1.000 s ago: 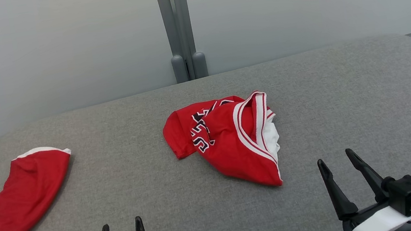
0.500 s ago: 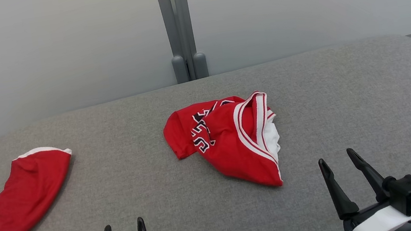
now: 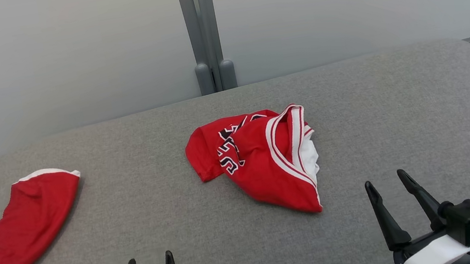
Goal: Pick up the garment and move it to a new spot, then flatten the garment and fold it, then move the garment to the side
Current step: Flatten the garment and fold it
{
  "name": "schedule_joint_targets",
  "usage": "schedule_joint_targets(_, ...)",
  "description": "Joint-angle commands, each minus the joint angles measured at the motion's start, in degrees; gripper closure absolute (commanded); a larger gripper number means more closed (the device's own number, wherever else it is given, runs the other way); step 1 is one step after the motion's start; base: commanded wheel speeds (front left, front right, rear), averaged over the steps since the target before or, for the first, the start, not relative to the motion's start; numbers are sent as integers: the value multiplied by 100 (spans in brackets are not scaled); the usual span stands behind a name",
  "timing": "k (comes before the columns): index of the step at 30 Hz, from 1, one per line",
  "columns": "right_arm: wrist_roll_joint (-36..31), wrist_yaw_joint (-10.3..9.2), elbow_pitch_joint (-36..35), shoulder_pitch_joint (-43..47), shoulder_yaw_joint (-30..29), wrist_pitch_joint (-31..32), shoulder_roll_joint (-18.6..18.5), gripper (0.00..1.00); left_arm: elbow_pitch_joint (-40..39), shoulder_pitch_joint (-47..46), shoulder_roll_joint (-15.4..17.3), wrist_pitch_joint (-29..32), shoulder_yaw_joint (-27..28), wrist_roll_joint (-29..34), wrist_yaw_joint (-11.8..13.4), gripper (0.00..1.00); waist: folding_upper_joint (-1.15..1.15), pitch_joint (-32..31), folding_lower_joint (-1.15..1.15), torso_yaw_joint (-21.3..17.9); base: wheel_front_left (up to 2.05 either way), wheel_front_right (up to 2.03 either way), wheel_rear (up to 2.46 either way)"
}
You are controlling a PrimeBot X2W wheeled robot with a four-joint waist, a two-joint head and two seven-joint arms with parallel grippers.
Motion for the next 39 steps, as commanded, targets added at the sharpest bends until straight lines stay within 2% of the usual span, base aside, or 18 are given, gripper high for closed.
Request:
schedule_joint_targets(1, -12, -8, -20, -24, -31, -3, -14, 0, 30, -83, 5, -19, -12, -10, -45, 0, 0, 27, 0, -28, 0, 0, 0)
schedule_joint_targets(13, -18, -8, -73, -276, -161, -2, -147, 0, 869, -810, 8, -13, -467, 113, -505, 0, 0, 357, 0, -434, 0, 0, 0)
schedule_joint_targets(26, 79, -8, -132, -714, -168, -2, -217, 0, 1812, -2186, 18, -13, -1674, 117, -648, 0, 0, 1180, 0, -1349, 0, 0, 0)
schedule_joint_targets(32, 150, -8, -98, -1007, -189, -2, -120, 0, 2621, -3068, 17, -12, -2052, 129, -733, 0, 0, 1660, 0, -1824, 0, 0, 0)
schedule_joint_targets(39, 201, -8, -42, -1195, -228, -2, 27, 0, 3796, -3840, 18, -13, -2456, 444, -627, 0, 0, 2007, 0, -2267, 0, 0, 0)
